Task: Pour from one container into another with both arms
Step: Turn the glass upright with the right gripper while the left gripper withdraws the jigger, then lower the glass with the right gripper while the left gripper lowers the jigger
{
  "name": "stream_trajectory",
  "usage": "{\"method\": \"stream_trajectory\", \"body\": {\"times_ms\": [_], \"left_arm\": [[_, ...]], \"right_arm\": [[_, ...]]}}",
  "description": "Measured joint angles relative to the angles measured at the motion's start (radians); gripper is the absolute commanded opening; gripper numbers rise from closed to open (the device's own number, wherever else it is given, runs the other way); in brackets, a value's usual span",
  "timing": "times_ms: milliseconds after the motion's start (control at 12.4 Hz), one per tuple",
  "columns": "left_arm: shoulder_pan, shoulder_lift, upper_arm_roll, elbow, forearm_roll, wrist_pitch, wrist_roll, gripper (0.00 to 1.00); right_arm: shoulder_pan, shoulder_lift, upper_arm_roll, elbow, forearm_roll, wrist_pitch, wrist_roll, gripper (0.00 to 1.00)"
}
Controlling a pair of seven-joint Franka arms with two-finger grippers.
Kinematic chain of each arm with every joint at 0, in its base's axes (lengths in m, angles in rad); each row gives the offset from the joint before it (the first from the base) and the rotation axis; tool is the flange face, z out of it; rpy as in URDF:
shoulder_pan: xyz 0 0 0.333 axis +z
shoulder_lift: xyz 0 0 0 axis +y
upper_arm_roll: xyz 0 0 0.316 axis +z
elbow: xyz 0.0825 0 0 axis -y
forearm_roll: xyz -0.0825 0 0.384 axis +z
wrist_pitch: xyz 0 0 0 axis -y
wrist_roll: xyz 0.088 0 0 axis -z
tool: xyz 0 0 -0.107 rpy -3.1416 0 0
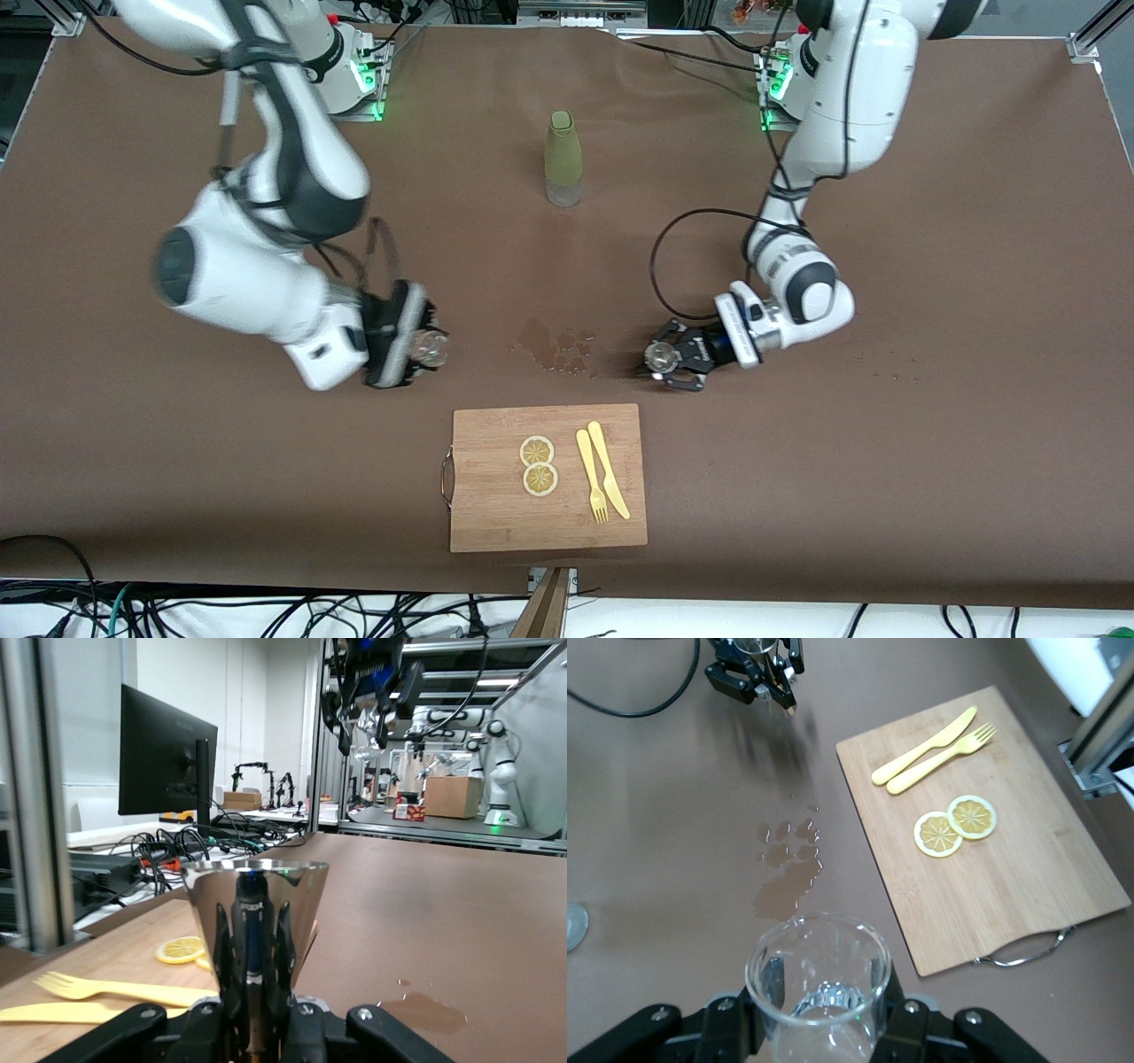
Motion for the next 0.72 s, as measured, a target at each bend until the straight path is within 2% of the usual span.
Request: {"method": "stream_trajectory", "body": {"times_ms": [322,483,724], "left_arm": [[0.152,-0.001,-0.001,-0.003,0.157,-0.134,0.0,0.0],[0.215,-0.001,-0.001,-0.011,0.214,-0.192,0.0,0.0],[0.297,0.019,-0.002,-0.025,0.285,-0.289,0.001,0.0]], "right_arm": [[-0.149,-0.068,0.004,-0.148,0.232,-0.006,-0.282,0.17],[-0.211,-0.075,0.005,-0.209,0.298,-0.014,-0.434,0.17],[-0.318,-0.075,0.006,-0.27,0.345,-0.09,-0.631,0.17]]}}
